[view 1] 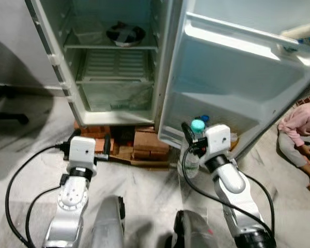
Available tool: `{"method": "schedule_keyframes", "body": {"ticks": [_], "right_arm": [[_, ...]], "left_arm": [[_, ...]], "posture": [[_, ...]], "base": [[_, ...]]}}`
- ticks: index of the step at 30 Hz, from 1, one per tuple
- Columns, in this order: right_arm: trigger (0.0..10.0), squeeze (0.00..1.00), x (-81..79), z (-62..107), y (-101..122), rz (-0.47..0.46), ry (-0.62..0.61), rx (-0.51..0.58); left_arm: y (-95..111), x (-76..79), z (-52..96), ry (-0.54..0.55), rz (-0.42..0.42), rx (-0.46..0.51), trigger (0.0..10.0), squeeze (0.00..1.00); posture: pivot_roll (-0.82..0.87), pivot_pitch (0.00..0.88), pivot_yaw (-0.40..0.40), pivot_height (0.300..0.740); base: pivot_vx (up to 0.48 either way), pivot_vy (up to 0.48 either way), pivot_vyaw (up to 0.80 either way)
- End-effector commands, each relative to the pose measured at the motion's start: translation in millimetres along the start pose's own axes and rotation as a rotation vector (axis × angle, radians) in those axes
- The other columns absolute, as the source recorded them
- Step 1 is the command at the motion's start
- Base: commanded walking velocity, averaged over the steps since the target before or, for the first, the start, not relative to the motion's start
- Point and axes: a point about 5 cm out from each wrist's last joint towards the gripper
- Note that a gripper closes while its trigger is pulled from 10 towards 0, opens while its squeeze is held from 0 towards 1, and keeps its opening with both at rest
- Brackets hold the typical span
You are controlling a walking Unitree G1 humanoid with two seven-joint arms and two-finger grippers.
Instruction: Restocking fridge
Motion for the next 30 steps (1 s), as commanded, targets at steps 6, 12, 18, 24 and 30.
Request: {"method": "schedule_keyframes", "body": {"ticks": [6,12,18,24,30], "right_arm": [[10.0,0.0,6.0,2.7,3.7,0.026,-0.01,0.014],[10.0,0.0,6.1,2.1,3.9,0.027,-0.009,0.015],[10.0,0.0,5.4,2.1,2.7,0.029,0.0,0.01],[10.0,0.0,3.2,2.0,2.3,0.044,0.019,0.008],[10.0,0.0,3.5,2.6,1.2,0.046,0.022,0.004]], "left_arm": [[5.4,6.9,-0.8,-0.014,0.01,0.02,10.0,0.0],[6.0,7.2,-1.1,-0.015,0.014,0.021,10.0,0.0],[5.9,7.3,-1.5,-0.016,0.019,0.019,10.0,0.0],[5.6,6.9,-2.0,-0.017,0.021,0.017,10.0,0.0],[4.8,7.7,-2.8,-0.017,0.025,0.009,10.0,0.0]], "posture": [[0.09,0.122,-0.055,0.646],[0.09,0.121,-0.054,0.646],[0.09,0.12,-0.055,0.646],[0.09,0.12,-0.054,0.646],[0.09,0.116,-0.053,0.646]], "base": [[0.345,0.0,0.0],[0.346,0.0,0.0],[0.323,0.147,0.0],[0.289,0.309,0.0],[0.135,0.324,0.0]]}}
Point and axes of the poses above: a point about 5 cm out from each wrist's last joint towards the gripper, its own z axis pointing back from the gripper into the wrist, its own y axis along the axis of the wrist's last joint, x = y × z, and after that the axes turned 15 degrees about -z, right-handed
